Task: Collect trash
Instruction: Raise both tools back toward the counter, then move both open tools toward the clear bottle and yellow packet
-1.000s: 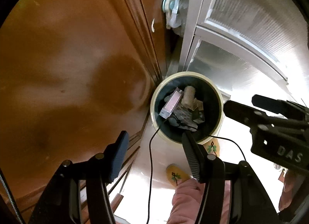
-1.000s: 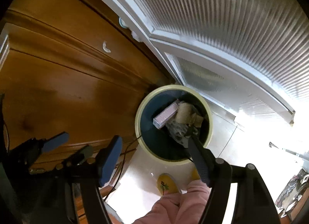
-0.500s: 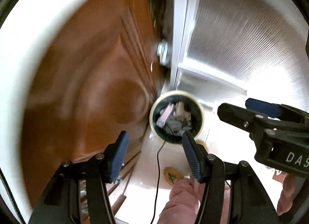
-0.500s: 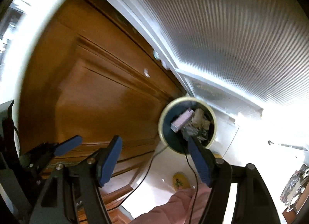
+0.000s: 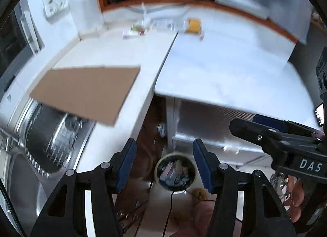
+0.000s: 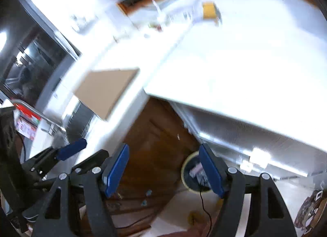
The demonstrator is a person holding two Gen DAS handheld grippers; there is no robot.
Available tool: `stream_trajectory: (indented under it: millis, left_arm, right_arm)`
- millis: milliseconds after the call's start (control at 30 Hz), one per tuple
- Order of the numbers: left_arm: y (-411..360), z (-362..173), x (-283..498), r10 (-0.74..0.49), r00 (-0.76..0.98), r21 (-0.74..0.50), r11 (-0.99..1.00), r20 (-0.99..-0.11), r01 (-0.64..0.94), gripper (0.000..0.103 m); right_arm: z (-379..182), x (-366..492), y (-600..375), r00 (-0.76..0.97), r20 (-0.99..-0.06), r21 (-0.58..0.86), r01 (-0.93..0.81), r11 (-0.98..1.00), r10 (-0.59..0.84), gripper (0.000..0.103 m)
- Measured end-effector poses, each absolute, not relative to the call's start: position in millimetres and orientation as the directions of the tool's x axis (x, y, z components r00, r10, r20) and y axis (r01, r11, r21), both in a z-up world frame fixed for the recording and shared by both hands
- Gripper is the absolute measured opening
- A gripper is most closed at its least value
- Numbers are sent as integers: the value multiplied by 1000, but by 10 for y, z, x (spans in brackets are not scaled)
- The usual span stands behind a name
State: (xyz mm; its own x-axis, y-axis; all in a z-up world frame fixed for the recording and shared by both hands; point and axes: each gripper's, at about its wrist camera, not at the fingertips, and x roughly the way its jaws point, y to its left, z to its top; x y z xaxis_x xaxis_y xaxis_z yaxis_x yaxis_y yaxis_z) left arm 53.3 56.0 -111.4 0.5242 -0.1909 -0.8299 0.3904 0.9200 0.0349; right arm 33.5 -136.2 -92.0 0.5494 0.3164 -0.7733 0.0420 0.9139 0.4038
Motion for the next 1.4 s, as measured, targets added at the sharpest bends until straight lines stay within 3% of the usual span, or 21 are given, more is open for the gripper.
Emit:
stream_trajectory:
  millis: [333,567,1033,1400]
  left_arm:
    - [590,-292,400,-298,634,15,898,-714,439,56]
    - [680,256,342,-344,680,16,886,-648,463,56]
    - [784,619,862,-292,731,12,925,-616,379,59]
    - [480,712,1780,-212,750,54,948,-627,313,63]
  right_arm:
    - [85,82,-1285,735,-631,359,-6,933,247,71]
    - [588,34,-1184,791,-583,284,-17,959,187,71]
    - [928,451,-1168,816,-572,76,-49,996,84,71]
    - [926,1413,-1573,780,-625,-48,-98,994,47,71]
